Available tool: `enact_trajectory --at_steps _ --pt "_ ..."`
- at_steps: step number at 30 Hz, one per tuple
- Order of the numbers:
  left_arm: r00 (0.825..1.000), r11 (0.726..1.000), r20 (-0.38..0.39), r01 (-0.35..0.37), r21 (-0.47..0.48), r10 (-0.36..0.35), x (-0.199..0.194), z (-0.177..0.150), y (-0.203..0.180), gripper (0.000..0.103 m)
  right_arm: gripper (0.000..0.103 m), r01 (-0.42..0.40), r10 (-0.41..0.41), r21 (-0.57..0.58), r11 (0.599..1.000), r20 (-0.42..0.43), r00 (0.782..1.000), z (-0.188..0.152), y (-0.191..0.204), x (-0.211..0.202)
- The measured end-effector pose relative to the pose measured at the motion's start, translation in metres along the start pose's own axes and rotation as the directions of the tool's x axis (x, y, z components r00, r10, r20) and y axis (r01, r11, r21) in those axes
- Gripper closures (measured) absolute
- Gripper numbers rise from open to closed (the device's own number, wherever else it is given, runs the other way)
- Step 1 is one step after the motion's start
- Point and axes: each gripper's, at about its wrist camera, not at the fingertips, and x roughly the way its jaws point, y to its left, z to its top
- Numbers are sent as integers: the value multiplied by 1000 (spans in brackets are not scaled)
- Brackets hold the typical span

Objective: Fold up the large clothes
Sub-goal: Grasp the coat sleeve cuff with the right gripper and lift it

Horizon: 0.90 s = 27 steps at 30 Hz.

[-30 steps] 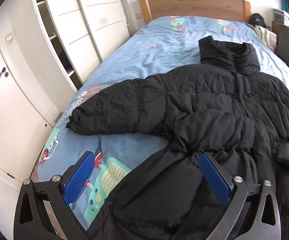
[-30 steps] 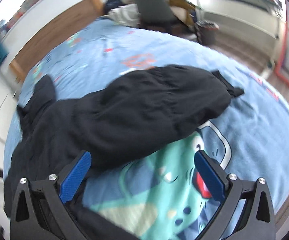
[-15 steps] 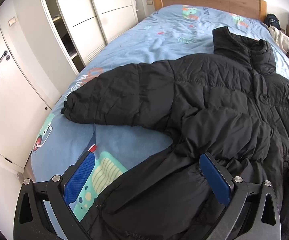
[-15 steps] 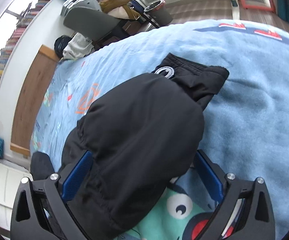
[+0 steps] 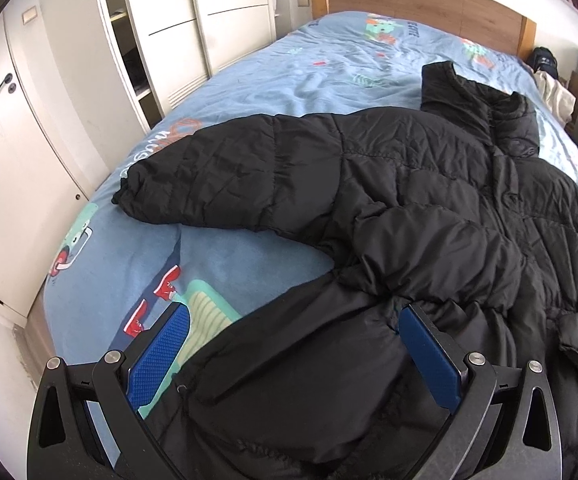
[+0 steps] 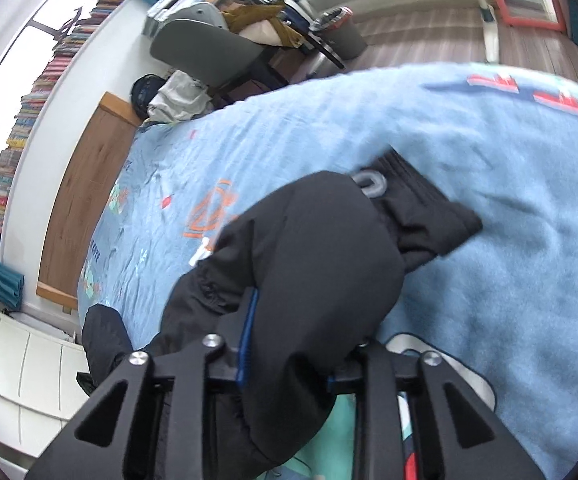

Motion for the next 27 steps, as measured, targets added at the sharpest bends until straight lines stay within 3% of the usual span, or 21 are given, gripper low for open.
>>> enact_trajectory --at_steps 7,14,20,27 --pt "999 999 9 48 -3 -48 -12 -6 3 0 87 -73 82 -220 973 31 996 0 75 -34" --pt "996 996 9 88 -16 -88 -26 -11 4 1 87 -180 195 -399 899 -3 981 -29 157 -66" --pt "994 994 -19 107 -19 -107 -34 -17 11 1 87 -257 254 -524 812 -79 964 -80 214 -81" --pt "995 996 -31 90 -19 -90 -40 -28 22 1 87 -305 246 -654 693 -183 952 -158 258 -84"
